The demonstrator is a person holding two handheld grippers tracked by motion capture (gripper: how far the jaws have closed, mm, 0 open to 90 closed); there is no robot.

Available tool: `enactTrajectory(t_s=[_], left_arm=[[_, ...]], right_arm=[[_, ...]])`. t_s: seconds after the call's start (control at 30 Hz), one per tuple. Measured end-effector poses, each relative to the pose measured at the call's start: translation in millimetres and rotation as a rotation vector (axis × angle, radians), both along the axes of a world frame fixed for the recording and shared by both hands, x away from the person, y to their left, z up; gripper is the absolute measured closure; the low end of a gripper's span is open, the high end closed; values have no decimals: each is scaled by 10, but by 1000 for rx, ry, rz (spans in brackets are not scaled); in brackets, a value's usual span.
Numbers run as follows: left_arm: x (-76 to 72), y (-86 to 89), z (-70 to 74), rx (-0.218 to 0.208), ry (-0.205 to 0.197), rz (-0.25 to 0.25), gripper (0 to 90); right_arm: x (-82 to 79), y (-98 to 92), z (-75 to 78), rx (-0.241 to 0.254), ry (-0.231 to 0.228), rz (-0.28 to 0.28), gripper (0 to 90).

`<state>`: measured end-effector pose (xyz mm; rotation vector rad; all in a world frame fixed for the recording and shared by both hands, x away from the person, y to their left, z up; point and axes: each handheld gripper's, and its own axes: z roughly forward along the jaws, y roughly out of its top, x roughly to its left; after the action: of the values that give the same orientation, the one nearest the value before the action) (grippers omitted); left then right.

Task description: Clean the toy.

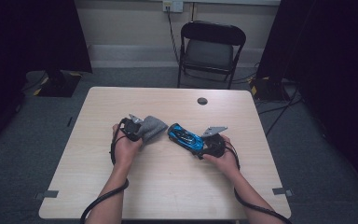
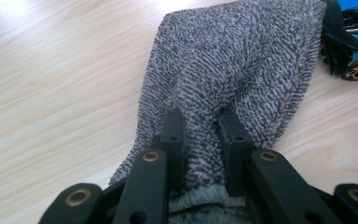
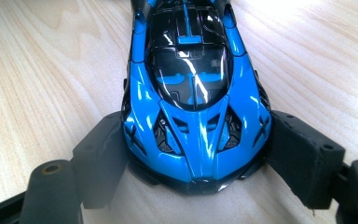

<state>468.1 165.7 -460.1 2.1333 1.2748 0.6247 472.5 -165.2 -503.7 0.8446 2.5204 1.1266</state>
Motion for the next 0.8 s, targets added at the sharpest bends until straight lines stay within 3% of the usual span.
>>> enactTrajectory(t_s=[0.1, 0.13, 0.23, 0.37, 0.63, 0.8], left_arm=[[-37, 14, 43, -4, -12, -3, 752], [-90, 6, 83, -32, -30, -2, 752], [-141, -15, 137, -47, -44, -14, 752], [-184, -65, 208, -62, -50, -24, 753], [-297, -335, 323, -99, -85, -104, 754], [-341, -512, 318, -90, -85, -154, 754]], right_arm=[[0, 0, 0, 0, 0, 0, 236], [0, 0, 0, 0, 0, 0, 236], [0, 0, 0, 0, 0, 0, 236], [1, 0, 0, 0, -1, 1, 236], [0, 0, 0, 0, -1, 0, 236], [1, 0, 0, 0, -1, 1, 236]])
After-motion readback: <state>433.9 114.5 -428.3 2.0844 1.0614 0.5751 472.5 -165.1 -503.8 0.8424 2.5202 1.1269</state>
